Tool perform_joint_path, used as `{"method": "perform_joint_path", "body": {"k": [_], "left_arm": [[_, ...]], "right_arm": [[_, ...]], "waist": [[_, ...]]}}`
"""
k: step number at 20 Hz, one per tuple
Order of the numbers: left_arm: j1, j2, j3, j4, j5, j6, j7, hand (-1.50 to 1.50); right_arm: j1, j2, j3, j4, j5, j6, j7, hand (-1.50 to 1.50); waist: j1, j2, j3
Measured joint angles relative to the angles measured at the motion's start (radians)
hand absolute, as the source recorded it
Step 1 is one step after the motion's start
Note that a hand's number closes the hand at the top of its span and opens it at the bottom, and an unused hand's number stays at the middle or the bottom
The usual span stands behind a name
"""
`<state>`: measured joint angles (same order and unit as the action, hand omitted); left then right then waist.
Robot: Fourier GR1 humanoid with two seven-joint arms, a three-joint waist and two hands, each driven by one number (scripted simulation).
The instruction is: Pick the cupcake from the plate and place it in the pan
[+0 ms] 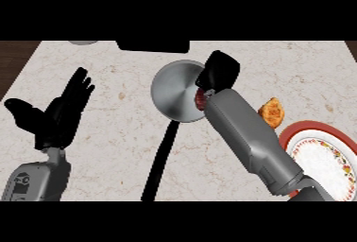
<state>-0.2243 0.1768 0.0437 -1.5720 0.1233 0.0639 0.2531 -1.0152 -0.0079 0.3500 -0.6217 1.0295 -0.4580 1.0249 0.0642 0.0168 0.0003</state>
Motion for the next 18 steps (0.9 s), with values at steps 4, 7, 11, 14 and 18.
{"method": "perform_joint_path", "body": {"k": [4, 7, 11, 14, 18], "left_arm": [[-0.009, -0.006, -0.002, 0.003, -0.005, 0.005, 0.0, 0.0], [-0.018, -0.011, -0.002, 0.011, -0.014, 0.015, -0.001, 0.0], [0.0, 0.002, 0.019, 0.014, -0.001, 0.001, -0.014, 0.0], [0.013, 0.011, 0.036, 0.011, 0.006, 0.001, -0.011, 0.0], [0.045, 0.007, 0.037, -0.003, -0.001, 0.01, -0.013, 0.0]], "right_arm": [[0.01, 0.002, -0.024, 0.056, -0.1, -0.071, -0.031, -1.5], [0.026, 0.002, -0.014, 0.074, -0.15, -0.151, -0.07, -1.5], [0.057, 0.002, -0.011, 0.031, -0.182, -0.288, -0.121, -1.5], [0.111, 0.003, -0.019, -0.051, -0.21, -0.382, -0.162, -1.5], [0.208, 0.002, -0.028, -0.209, -0.262, -0.472, -0.211, -1.5]], "waist": [[0.004, 0.001, 0.0], [-0.002, -0.002, 0.0], [-0.012, -0.006, 0.0], [-0.033, -0.013, 0.001], [-0.057, -0.021, 0.001]]}}
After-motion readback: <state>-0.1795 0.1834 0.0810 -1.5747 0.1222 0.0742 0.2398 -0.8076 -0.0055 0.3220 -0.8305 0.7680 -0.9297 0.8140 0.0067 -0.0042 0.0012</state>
